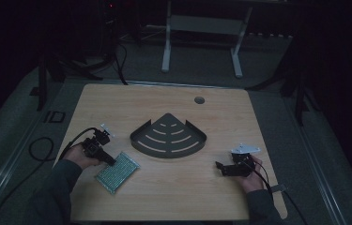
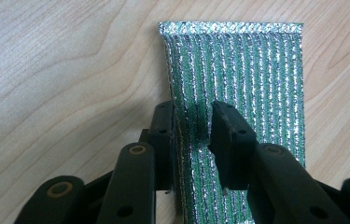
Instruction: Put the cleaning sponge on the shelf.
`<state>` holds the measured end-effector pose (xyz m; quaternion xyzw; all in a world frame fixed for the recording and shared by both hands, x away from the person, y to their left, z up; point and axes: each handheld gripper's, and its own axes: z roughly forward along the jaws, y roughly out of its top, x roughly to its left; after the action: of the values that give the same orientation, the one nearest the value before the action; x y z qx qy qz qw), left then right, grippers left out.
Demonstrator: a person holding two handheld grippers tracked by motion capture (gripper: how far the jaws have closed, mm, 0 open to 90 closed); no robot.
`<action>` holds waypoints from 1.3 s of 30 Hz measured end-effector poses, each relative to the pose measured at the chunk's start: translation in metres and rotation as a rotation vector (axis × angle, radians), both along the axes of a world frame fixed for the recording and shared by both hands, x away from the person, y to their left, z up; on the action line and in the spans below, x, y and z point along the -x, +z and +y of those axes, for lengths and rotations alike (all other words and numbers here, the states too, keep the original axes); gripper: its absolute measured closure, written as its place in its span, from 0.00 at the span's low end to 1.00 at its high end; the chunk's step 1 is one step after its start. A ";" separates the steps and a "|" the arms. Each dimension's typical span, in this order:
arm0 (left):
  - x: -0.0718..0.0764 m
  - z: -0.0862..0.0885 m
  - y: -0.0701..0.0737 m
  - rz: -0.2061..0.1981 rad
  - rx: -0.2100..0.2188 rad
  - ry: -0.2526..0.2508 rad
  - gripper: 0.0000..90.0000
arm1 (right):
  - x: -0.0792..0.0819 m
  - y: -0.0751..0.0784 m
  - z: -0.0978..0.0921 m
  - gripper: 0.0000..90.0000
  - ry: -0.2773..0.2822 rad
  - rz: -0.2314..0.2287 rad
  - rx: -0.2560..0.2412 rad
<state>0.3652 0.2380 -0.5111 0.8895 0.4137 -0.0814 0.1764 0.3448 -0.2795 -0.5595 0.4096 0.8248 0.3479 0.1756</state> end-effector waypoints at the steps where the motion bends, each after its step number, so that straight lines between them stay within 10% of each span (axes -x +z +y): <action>1: 0.001 0.000 0.000 0.002 0.004 0.004 0.78 | 0.000 0.000 0.000 0.14 0.000 0.000 0.000; 22: -0.006 0.005 -0.010 0.075 0.043 0.068 0.85 | 0.000 0.000 0.000 0.14 0.000 0.000 0.000; 39: -0.008 -0.006 -0.001 0.068 -0.048 0.068 1.00 | 0.000 0.000 0.000 0.14 0.000 0.000 0.000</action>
<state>0.3733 0.2320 -0.5117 0.8755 0.4513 -0.0958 0.1436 0.3449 -0.2795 -0.5595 0.4096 0.8248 0.3478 0.1757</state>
